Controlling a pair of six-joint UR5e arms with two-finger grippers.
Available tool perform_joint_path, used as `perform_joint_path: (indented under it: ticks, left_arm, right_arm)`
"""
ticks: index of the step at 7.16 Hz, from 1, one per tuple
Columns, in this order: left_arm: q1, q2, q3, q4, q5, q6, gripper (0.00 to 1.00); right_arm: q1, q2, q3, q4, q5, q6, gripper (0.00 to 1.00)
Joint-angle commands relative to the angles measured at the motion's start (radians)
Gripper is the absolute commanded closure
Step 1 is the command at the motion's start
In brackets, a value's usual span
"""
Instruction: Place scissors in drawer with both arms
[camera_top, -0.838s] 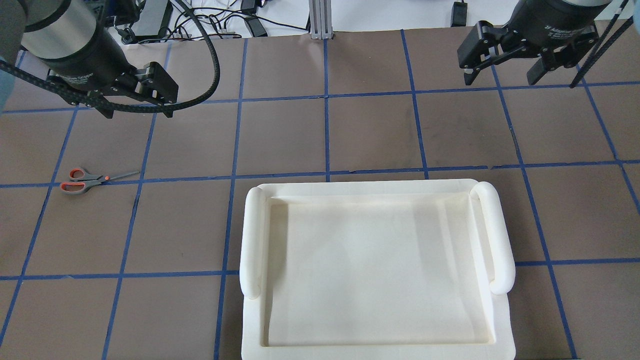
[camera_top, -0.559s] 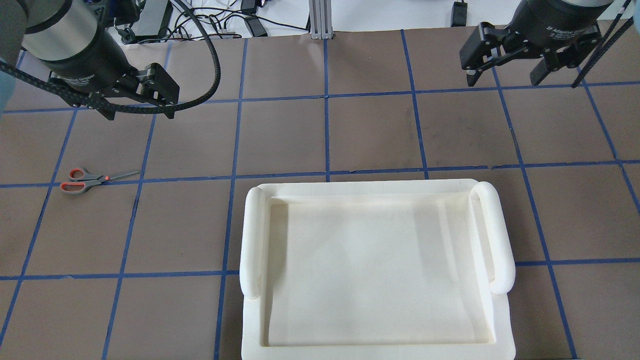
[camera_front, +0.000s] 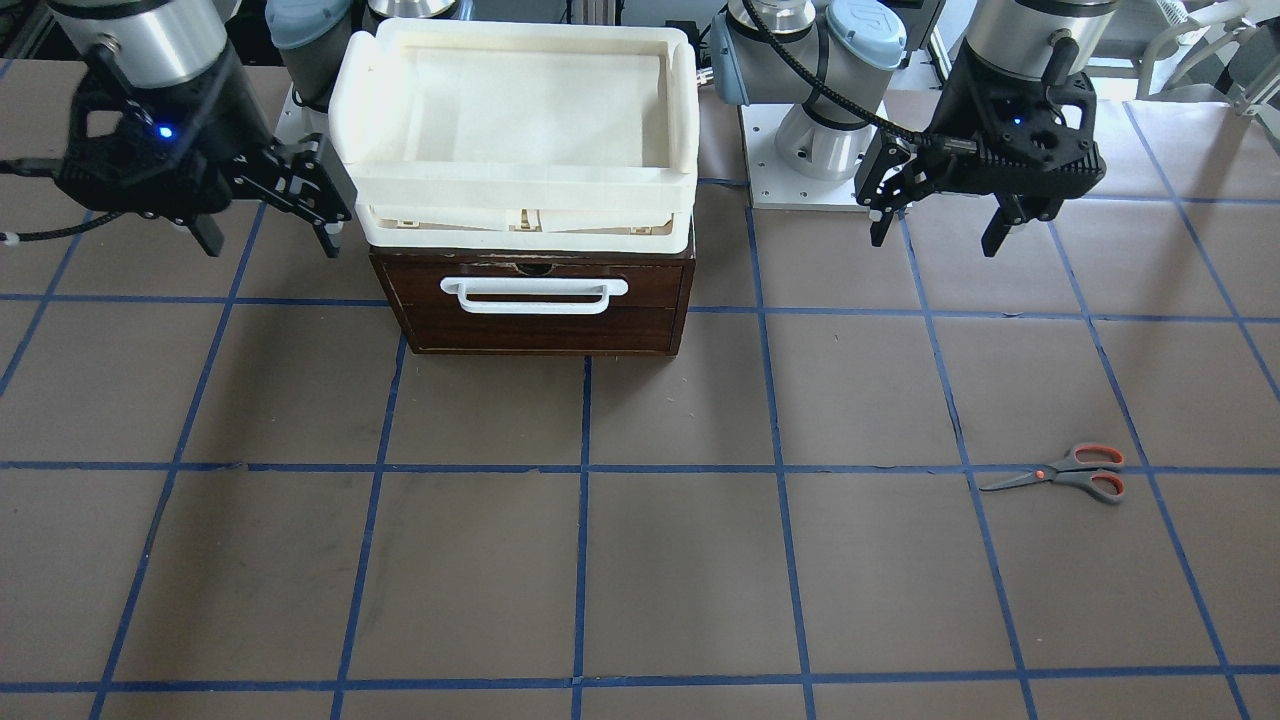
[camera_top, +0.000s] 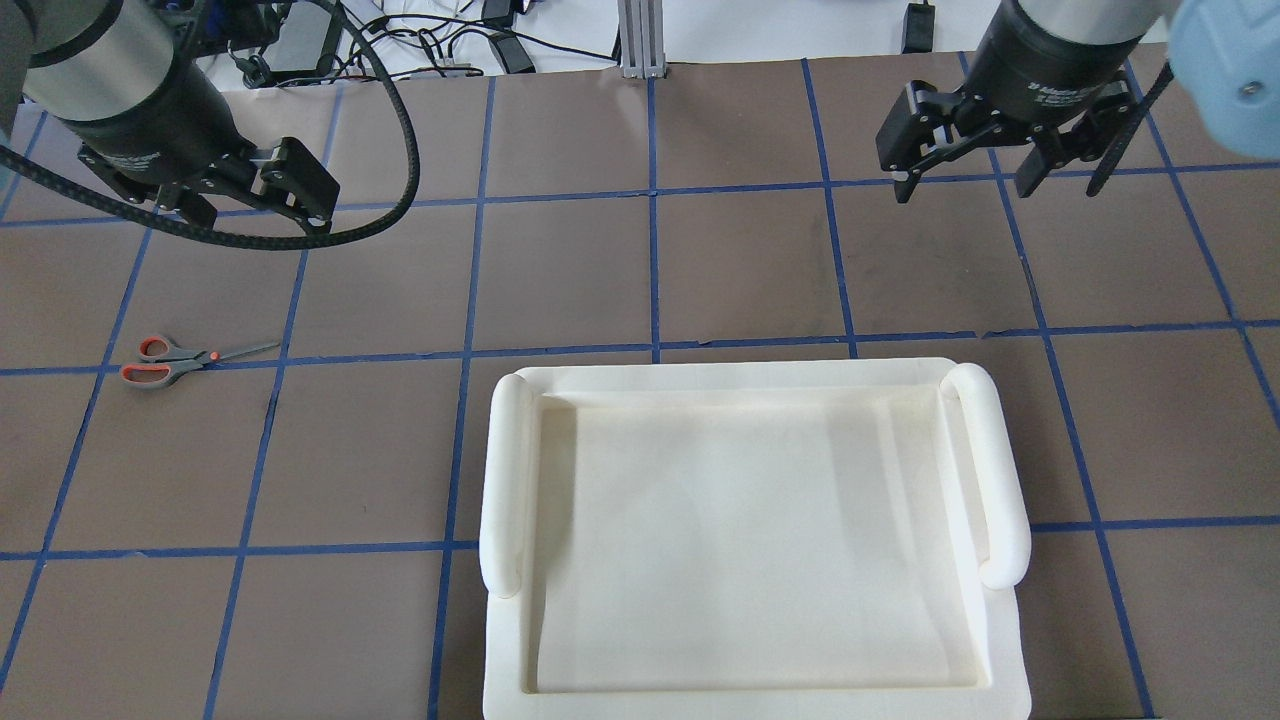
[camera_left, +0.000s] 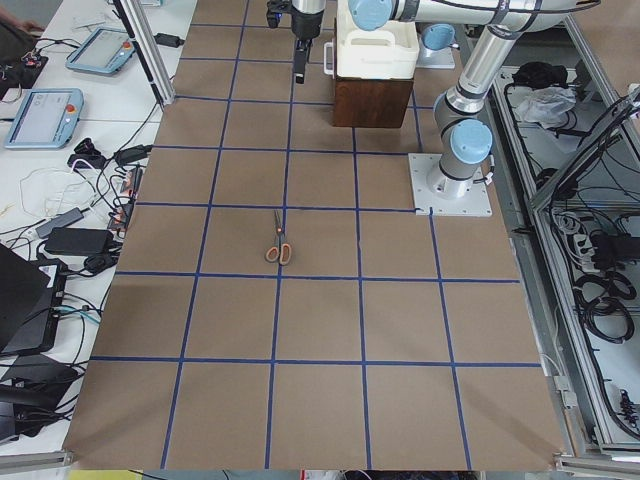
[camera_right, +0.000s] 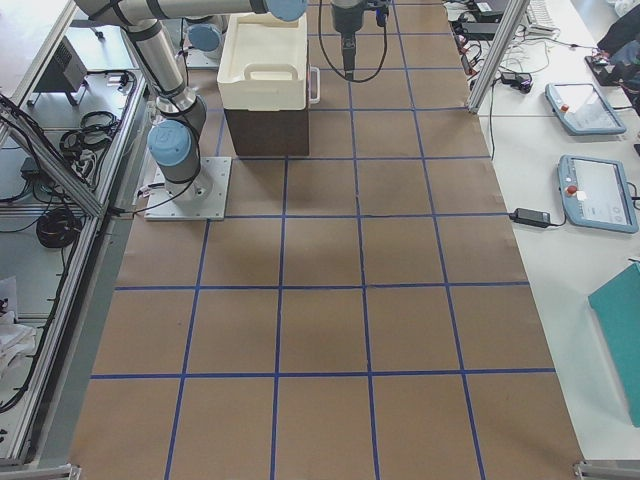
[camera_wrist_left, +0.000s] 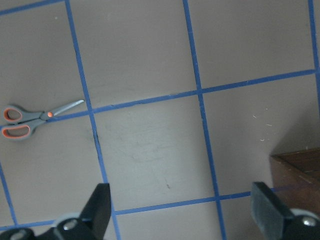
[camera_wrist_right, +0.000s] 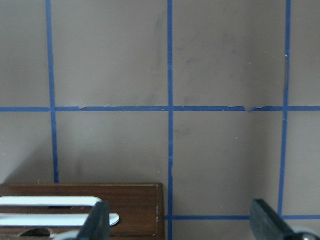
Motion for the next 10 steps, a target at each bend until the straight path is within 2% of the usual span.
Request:
perform_joint_path:
  ticks: [1, 2, 3, 5, 6, 7, 8, 10]
  left_arm:
    - [0.139, -0.017, -0.012, 0.003, -0.001, 0.422, 0.00]
    - [0.221, -0.034, -0.019, 0.002, 0.002, 0.698, 0.00]
    - [0.313, -0.066, -0.043, 0.003, -0.007, 0.953, 0.00]
    - [0.403, -0.142, -0.054, 0.005, -0.004, 1.183, 0.00]
    - [0.417, -0.184, -0.051, 0.012, 0.005, 1.259, 0.00]
    - [0.443, -0.233, -0.054, 0.128, 0.001, 1.396, 0.00]
    - [0.447, -0.282, -0.055, 0.214, -0.001, 1.574, 0.00]
    - [0.461, -0.370, -0.054, 0.287, 0.004, 1.746, 0.00]
  right_arm:
    - [0.219, 0.205, 0.001, -0.156, 0.004, -0.010, 0.00]
    - [0.253, 0.261, 0.002, -0.233, -0.005, 0.005, 0.00]
    - [0.278, 0.274, 0.002, -0.253, -0.008, 0.006, 0.00]
    - [0.282, 0.277, 0.002, -0.241, 0.004, -0.097, 0.00]
    - [0.281, 0.271, 0.002, -0.240, 0.004, -0.295, 0.00]
    - [0.275, 0.277, 0.001, -0.211, -0.005, -0.334, 0.00]
    - [0.270, 0.267, -0.001, -0.197, -0.010, -0.507, 0.01]
    - [0.261, 0.268, -0.003, -0.136, 0.007, -0.909, 0.03]
